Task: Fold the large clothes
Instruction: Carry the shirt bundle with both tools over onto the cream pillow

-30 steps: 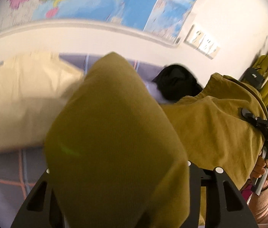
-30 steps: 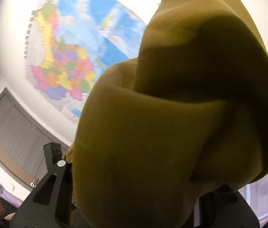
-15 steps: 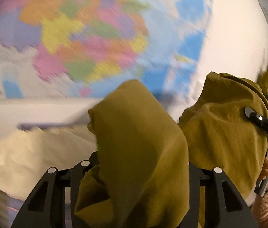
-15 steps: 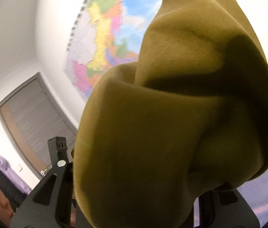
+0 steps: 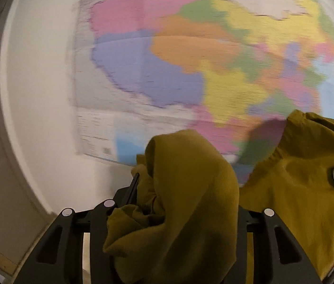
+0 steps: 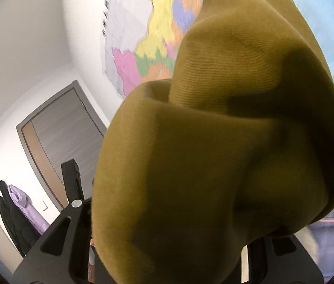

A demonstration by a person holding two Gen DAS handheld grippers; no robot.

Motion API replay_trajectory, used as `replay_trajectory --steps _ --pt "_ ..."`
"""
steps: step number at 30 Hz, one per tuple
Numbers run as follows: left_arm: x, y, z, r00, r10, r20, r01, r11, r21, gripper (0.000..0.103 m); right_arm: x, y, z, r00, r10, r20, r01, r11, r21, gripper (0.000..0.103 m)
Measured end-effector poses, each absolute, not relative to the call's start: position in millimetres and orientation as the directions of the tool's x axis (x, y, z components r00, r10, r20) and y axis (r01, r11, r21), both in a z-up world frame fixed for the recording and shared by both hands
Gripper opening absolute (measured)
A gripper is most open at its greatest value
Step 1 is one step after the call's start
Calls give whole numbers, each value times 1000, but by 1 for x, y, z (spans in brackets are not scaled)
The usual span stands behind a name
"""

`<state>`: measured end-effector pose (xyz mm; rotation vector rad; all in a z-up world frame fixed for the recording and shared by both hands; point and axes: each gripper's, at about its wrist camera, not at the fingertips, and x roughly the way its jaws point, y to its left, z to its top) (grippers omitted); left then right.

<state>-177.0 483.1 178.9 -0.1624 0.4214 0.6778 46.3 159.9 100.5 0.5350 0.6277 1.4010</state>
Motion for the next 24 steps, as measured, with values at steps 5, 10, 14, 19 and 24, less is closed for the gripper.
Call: replay_trajectory --steps 5,10,14,19,24 --pt "-194 561 139 667 608 -431 -695 716 -65 44 45 211 41 46 992 -120 -695 118 709 33" --pt "-212 641 21 528 609 -592 -818 552 -161 43 38 238 -80 -72 909 -410 -567 301 767 40" --pt "-228 653 -22 529 576 -623 -821 532 -204 47 28 221 -92 -85 901 -425 -587 300 752 51" --pt "-233 654 -28 510 575 -640 -828 531 -182 56 11 189 -69 -124 866 -485 -629 309 713 75" --pt "-243 648 -29 454 602 -657 -854 505 -127 75 3 120 -54 -50 836 -546 -702 359 615 73"
